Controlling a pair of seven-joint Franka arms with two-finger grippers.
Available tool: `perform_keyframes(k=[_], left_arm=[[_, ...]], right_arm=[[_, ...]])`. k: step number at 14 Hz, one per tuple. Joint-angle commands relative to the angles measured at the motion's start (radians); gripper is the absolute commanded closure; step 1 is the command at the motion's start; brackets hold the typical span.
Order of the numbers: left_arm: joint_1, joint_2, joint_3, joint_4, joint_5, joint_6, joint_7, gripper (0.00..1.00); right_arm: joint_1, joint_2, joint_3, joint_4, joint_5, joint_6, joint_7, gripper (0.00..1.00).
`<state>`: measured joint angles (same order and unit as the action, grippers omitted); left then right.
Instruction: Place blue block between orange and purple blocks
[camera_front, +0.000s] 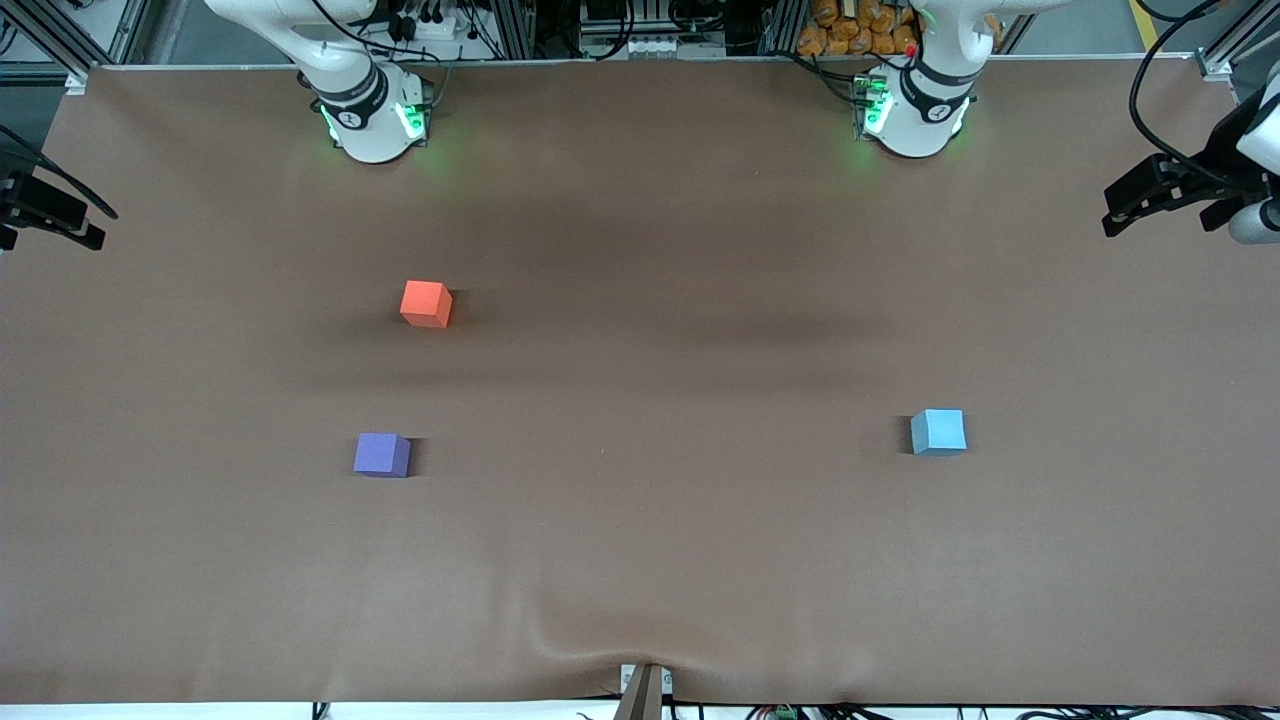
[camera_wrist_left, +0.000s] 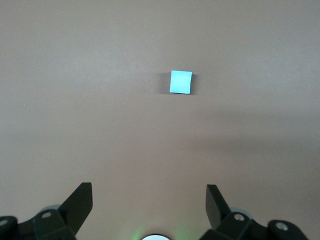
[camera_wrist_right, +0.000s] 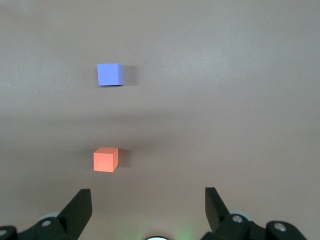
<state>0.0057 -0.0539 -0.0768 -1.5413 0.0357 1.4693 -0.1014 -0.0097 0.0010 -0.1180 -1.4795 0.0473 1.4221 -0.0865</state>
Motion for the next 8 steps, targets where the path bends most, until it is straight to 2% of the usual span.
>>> perform_keyframes(k=[1, 8], left_arm=[[0.007, -0.014, 0.002, 0.001, -0.025, -0.003, 0.019, 0.00], [0.019, 0.009, 0.003, 0.003, -0.040, 0.002, 0.020, 0.00]], right_arm=[[0.008, 0.002, -0.012, 0.016, 0.016, -0.012, -0.001, 0.00], [0.007, 0.005, -0.014, 0.015, 0.006, 0.004, -0.002, 0.00]])
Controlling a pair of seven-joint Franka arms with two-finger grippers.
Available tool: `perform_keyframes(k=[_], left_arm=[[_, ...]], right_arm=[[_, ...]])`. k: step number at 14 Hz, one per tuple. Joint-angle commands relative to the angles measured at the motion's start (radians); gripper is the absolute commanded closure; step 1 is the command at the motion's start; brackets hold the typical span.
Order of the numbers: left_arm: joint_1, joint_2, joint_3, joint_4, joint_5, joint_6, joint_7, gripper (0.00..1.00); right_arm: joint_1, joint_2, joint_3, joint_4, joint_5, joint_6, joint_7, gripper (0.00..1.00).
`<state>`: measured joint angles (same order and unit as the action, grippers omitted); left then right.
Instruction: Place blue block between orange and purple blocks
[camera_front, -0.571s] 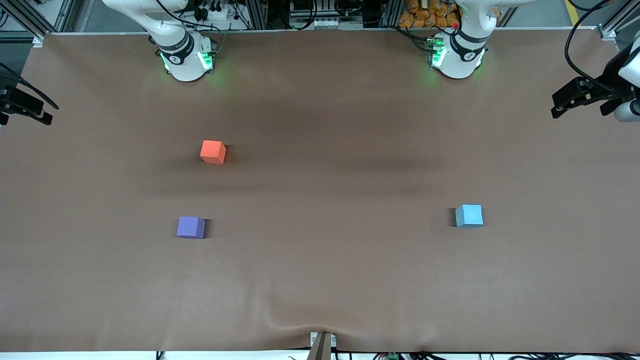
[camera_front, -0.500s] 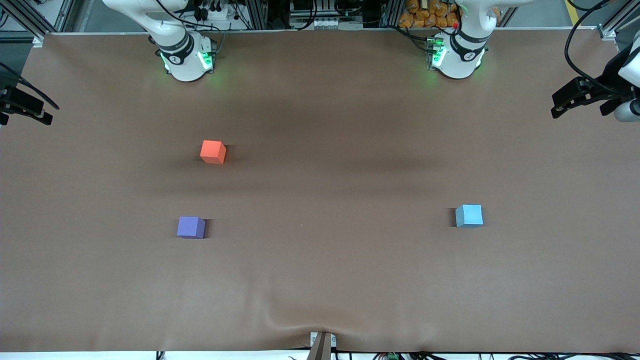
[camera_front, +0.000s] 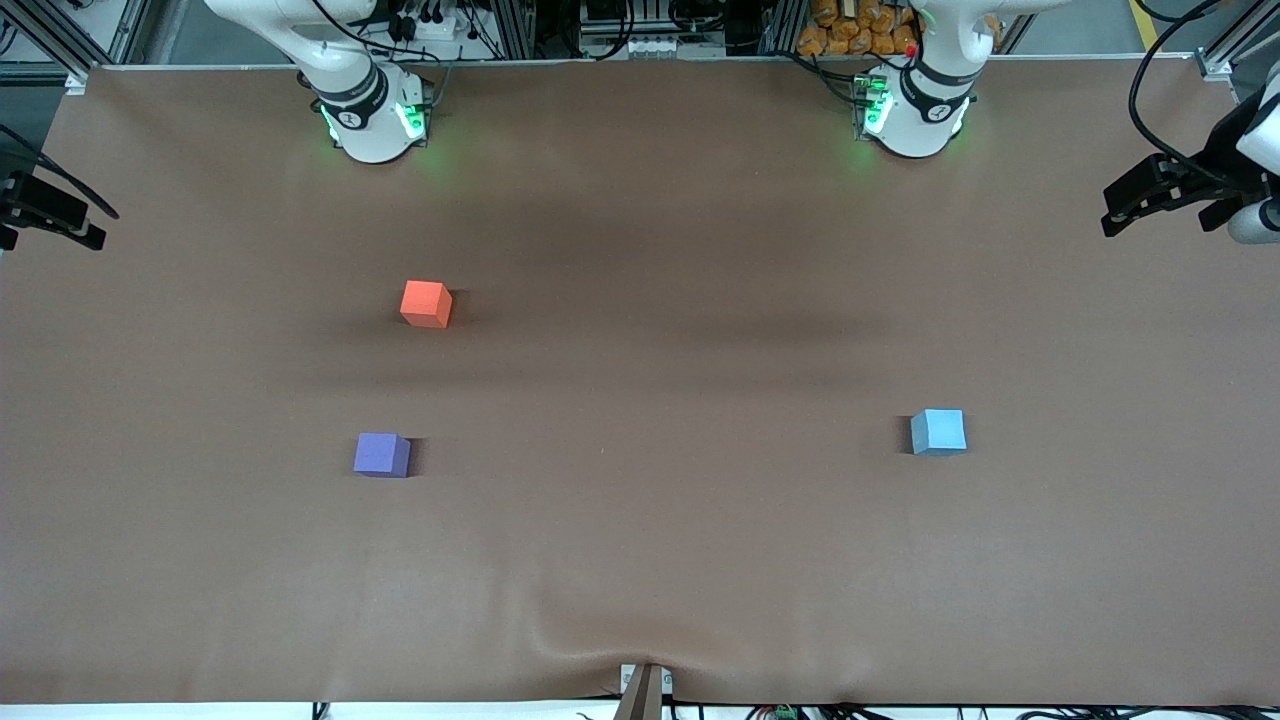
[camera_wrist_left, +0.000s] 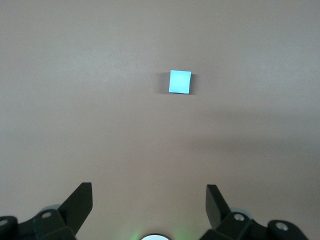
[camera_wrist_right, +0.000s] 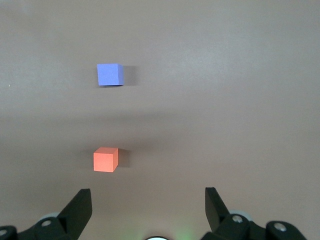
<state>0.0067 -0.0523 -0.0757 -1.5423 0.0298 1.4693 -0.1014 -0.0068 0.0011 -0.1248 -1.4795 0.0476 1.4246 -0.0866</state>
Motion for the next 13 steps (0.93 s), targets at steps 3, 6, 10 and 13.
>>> perform_keyframes(k=[3, 6, 10, 13], left_arm=[[0.022, 0.023, 0.002, 0.002, -0.047, 0.003, 0.031, 0.00], [0.022, 0.032, 0.002, 0.002, -0.077, 0.003, 0.043, 0.00], [0.021, 0.042, 0.001, -0.001, -0.079, 0.000, 0.046, 0.00], [0.021, 0.045, 0.001, -0.006, -0.079, -0.001, 0.046, 0.00]], right_arm=[[0.014, 0.011, -0.004, 0.015, 0.014, 0.007, -0.001, 0.00], [0.022, 0.013, -0.004, 0.015, 0.015, 0.007, -0.001, 0.00], [0.025, 0.013, -0.004, 0.015, 0.014, 0.007, -0.001, 0.00], [0.025, 0.011, -0.003, 0.016, 0.014, 0.014, -0.001, 0.00]])
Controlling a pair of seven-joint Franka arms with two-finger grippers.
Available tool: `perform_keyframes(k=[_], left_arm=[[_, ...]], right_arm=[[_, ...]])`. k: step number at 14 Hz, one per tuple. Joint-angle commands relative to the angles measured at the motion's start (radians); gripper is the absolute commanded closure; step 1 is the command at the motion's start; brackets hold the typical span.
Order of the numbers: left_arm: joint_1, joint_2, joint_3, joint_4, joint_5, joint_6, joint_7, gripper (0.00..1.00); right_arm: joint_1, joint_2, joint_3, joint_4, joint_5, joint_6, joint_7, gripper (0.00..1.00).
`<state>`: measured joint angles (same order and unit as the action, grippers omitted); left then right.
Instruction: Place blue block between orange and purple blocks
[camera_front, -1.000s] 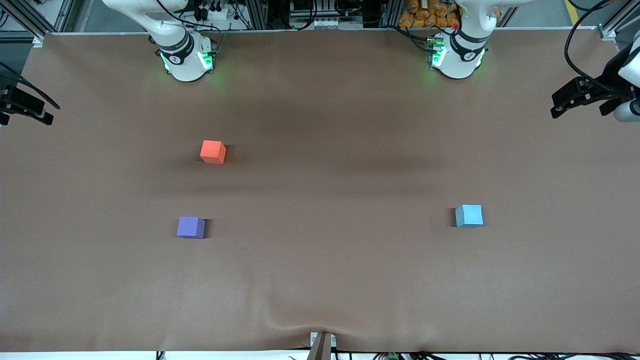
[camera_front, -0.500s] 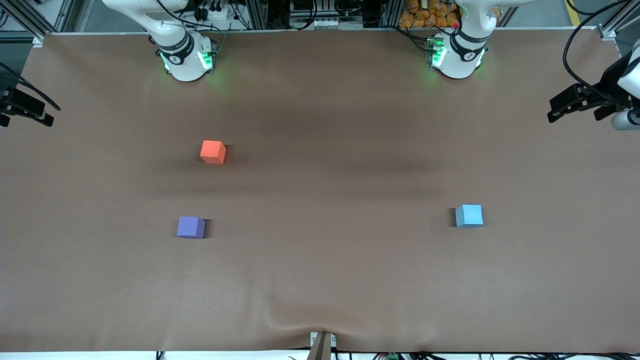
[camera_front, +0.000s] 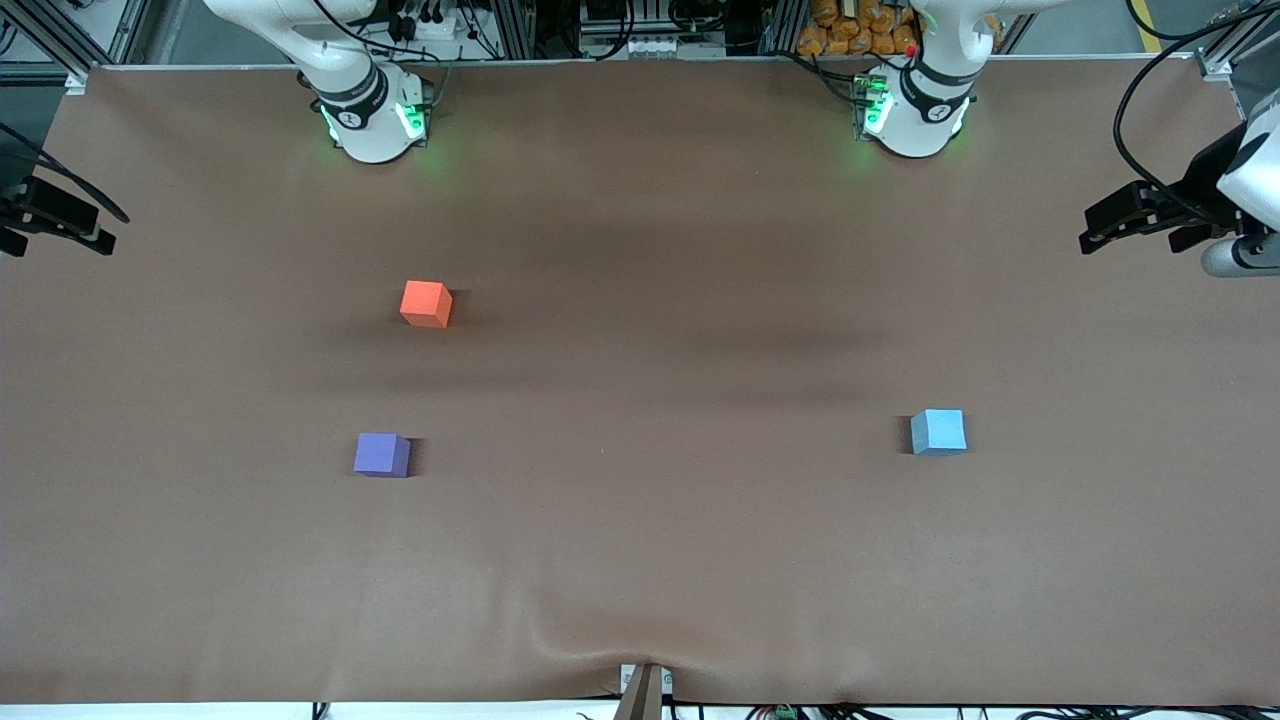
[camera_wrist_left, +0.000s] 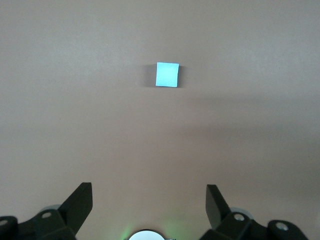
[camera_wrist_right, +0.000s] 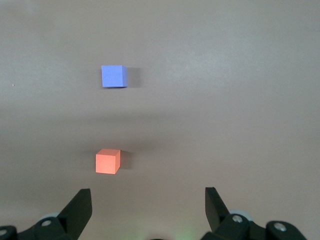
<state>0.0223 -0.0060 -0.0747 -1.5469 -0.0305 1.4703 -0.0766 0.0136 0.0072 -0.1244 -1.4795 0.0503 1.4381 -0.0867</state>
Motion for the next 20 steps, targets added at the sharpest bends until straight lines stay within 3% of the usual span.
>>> perform_keyframes(k=[1, 4, 20], left_arm=[[0.005, -0.002, -0.001, -0.001, -0.019, -0.002, 0.023, 0.00], [0.007, 0.001, -0.001, -0.001, -0.019, -0.002, 0.021, 0.00], [0.051, -0.003, 0.001, 0.028, -0.002, -0.021, 0.049, 0.00]], right_arm=[[0.003, 0.007, -0.003, 0.015, 0.013, -0.001, -0.001, 0.00], [0.046, 0.007, -0.003, 0.015, 0.010, -0.002, 0.004, 0.00], [0.049, 0.010, -0.003, 0.011, 0.003, 0.001, 0.001, 0.00]])
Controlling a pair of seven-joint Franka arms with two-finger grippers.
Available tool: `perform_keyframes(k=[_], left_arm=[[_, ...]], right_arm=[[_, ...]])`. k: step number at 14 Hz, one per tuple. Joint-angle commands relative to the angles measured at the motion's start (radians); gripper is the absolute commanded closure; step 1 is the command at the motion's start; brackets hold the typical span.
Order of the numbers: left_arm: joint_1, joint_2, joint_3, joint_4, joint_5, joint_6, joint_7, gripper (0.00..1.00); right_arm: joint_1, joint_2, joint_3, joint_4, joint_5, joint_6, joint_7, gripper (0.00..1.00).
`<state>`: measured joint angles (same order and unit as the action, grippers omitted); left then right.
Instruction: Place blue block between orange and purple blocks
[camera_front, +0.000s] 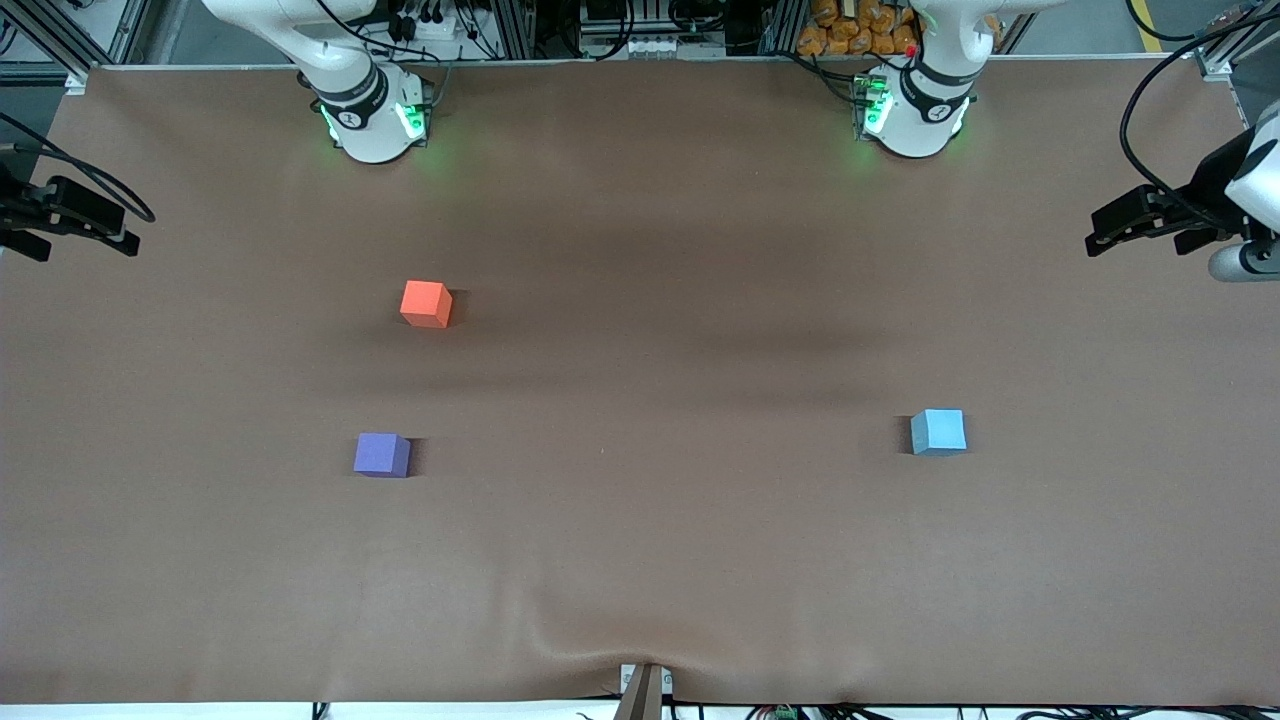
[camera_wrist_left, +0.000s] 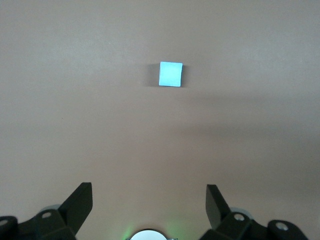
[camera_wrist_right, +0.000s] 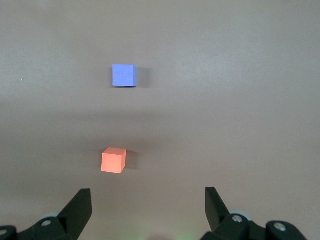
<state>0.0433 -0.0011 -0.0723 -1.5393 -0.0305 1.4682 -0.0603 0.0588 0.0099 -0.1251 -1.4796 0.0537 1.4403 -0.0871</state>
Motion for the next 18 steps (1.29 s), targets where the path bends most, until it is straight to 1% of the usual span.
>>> perform_keyframes(k=[1, 2, 4, 6, 7, 10, 12, 14, 15, 18], left_arm=[[0.044, -0.004, -0.001, 0.016, -0.002, -0.019, 0.033, 0.00], [0.049, 0.009, -0.001, 0.011, -0.002, -0.017, 0.033, 0.00], [0.052, 0.081, -0.001, 0.019, 0.001, 0.010, 0.043, 0.00], [0.079, 0.151, -0.003, 0.007, -0.002, 0.091, 0.046, 0.00], [0.079, 0.168, -0.003, -0.016, -0.002, 0.136, 0.046, 0.00], [0.057, 0.225, -0.018, -0.122, -0.002, 0.327, 0.043, 0.00], [0.029, 0.283, -0.024, -0.153, -0.002, 0.412, 0.042, 0.00], [-0.015, 0.375, -0.027, -0.150, -0.002, 0.426, 0.040, 0.00], [-0.037, 0.410, -0.024, -0.153, 0.000, 0.460, 0.040, 0.00], [-0.043, 0.487, -0.023, -0.157, 0.001, 0.512, 0.037, 0.00]], right_arm=[[0.004, 0.008, -0.002, 0.012, 0.000, 0.000, 0.001, 0.00], [0.003, 0.009, -0.002, 0.012, 0.000, 0.005, 0.001, 0.00], [0.003, 0.009, -0.002, 0.012, 0.000, 0.011, 0.001, 0.00], [0.004, 0.007, -0.002, 0.013, 0.001, 0.011, 0.001, 0.00], [0.004, 0.007, -0.002, 0.013, 0.003, 0.012, 0.001, 0.00], [0.003, 0.009, -0.002, 0.013, 0.003, 0.019, 0.001, 0.00], [0.004, 0.009, -0.002, 0.013, 0.002, 0.019, 0.001, 0.00], [0.004, 0.009, -0.002, 0.013, 0.000, 0.019, 0.001, 0.00], [0.003, 0.009, -0.002, 0.013, 0.000, 0.019, 0.001, 0.00], [0.006, 0.013, -0.002, 0.012, 0.003, 0.019, 0.001, 0.00]])
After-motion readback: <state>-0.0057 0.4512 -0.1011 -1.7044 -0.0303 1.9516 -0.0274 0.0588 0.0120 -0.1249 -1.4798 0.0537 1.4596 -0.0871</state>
